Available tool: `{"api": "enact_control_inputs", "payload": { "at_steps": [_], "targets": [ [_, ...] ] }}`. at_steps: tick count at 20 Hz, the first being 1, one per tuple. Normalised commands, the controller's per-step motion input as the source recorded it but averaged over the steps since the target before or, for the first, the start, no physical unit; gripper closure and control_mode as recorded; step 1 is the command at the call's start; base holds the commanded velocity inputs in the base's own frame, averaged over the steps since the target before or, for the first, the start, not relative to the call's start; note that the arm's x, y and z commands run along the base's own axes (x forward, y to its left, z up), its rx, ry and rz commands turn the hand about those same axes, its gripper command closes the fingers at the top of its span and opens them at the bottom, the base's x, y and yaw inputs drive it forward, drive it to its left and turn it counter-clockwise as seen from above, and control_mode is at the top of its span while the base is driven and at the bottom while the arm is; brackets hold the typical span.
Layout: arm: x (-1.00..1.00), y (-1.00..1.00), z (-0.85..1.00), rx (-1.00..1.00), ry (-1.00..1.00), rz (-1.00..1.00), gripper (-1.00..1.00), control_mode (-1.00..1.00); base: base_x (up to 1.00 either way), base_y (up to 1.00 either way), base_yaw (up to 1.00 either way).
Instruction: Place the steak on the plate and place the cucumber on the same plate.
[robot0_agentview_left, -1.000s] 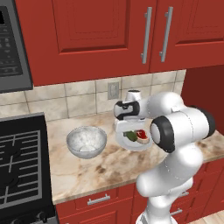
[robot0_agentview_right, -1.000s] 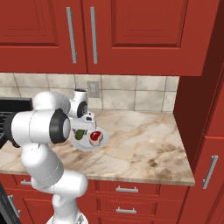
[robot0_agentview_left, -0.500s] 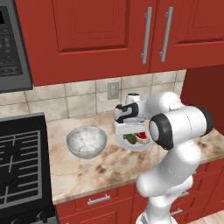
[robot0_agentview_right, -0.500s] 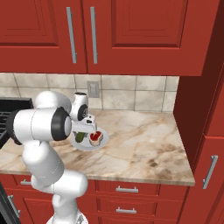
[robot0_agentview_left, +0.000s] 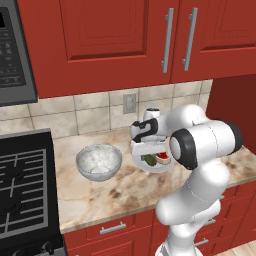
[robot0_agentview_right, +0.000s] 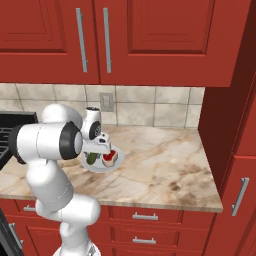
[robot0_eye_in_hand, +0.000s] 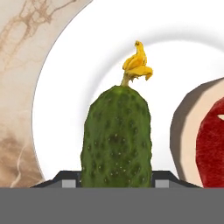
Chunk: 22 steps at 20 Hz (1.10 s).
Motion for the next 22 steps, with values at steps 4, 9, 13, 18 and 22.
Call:
{"api": "enact_control_inputs", "payload": {
  "at_steps": [4,9,13,18,22],
  "targets": [
    [0.00,0.00,-0.04,0.00,0.00,-0.01,1.00,-1.00,0.00,0.00,0.00],
    [0.01,0.00,-0.03,0.00,0.00,-0.01,1.00,-1.00,0.00,0.00,0.00],
    [0.02,0.00,-0.01,0.00,0.00,-0.01,-1.00,-1.00,0.00,0.00,0.00],
    [0.00,0.00,0.00,0.00,0.00,-0.01,-1.00,-1.00,0.00,0.00,0.00],
    [0.00,0.00,0.00,0.00,0.00,-0.01,-1.00,-1.00,0.00,0.00,0.00]
  ]
}}
